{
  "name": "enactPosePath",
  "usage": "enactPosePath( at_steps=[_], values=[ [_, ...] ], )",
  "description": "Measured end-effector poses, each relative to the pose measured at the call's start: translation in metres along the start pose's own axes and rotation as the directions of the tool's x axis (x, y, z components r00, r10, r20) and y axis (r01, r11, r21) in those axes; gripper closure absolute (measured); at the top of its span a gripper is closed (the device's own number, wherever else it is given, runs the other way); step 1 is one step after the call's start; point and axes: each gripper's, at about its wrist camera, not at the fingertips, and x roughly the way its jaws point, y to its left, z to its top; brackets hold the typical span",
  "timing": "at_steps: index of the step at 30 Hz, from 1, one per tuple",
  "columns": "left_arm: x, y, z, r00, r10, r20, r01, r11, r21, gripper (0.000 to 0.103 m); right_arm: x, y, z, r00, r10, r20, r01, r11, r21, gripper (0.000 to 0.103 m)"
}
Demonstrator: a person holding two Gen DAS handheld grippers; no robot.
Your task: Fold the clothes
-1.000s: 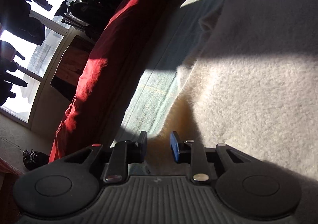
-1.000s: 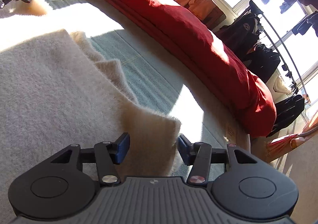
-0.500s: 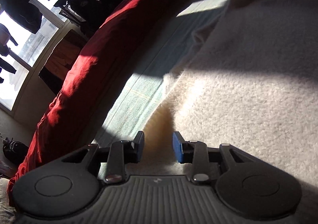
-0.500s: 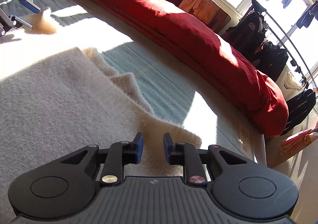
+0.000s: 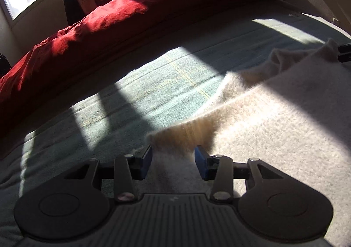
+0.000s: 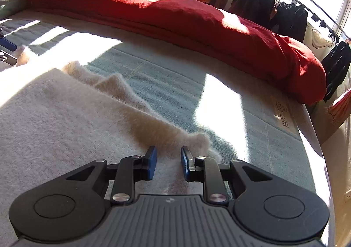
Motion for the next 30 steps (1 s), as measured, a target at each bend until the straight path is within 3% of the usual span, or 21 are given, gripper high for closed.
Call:
enactPosePath(
  at_steps=[5, 10, 13, 15, 18, 22, 24, 28, 30],
  values=[
    [-0.044, -0.018, -0.018, 0.989, -0.148, 0.009, 0.148, 0.989, -0.012, 0.057, -0.049, 0.002, -0.007, 0.984, 0.174, 0.024, -0.175, 0.982, 0.067, 0.075],
    [-0.052, -0.023, -0.067, 0.981, -0.178, -0.081, 0.172, 0.982, -0.077, 0.057, -0.079, 0.004, -0.045, 0.964, 0.264, -0.034, -0.258, 0.957, 0.129, 0.075],
    [-0.058, -0.027, -0.089, 0.981, -0.171, -0.087, 0.163, 0.982, -0.094, 0.057, -0.083, 0.007, -0.08, 0.958, 0.269, -0.1, -0.25, 0.954, 0.166, 0.075],
    [-0.064, -0.039, -0.089, 0.983, -0.14, -0.123, 0.136, 0.99, -0.039, 0.057, -0.088, 0.013, -0.09, 0.959, 0.257, -0.123, -0.238, 0.96, 0.149, 0.075],
    [-0.075, -0.053, -0.086, 0.986, -0.091, -0.139, 0.098, 0.994, 0.047, 0.058, -0.102, 0.023, -0.09, 0.965, 0.228, -0.132, -0.215, 0.971, 0.109, 0.074],
    [-0.093, -0.053, -0.071, 0.993, -0.101, -0.061, 0.103, 0.994, 0.042, 0.057, -0.118, 0.027, -0.076, 0.976, 0.206, -0.076, -0.199, 0.976, 0.094, 0.063],
    [-0.091, -0.058, -0.067, 0.996, -0.075, -0.042, 0.077, 0.995, 0.064, 0.056, -0.115, 0.029, -0.071, 0.98, 0.186, -0.07, -0.179, 0.98, 0.091, 0.062],
    [-0.07, -0.056, -0.082, 0.991, -0.021, -0.134, 0.029, 0.998, 0.061, 0.055, -0.111, 0.023, -0.083, 0.983, 0.137, -0.124, -0.126, 0.987, 0.095, 0.062],
    [-0.074, -0.049, -0.093, 0.99, -0.024, -0.137, 0.03, 0.999, 0.037, 0.055, -0.109, 0.02, -0.09, 0.982, 0.113, -0.154, -0.099, 0.99, 0.097, 0.056]
  ],
)
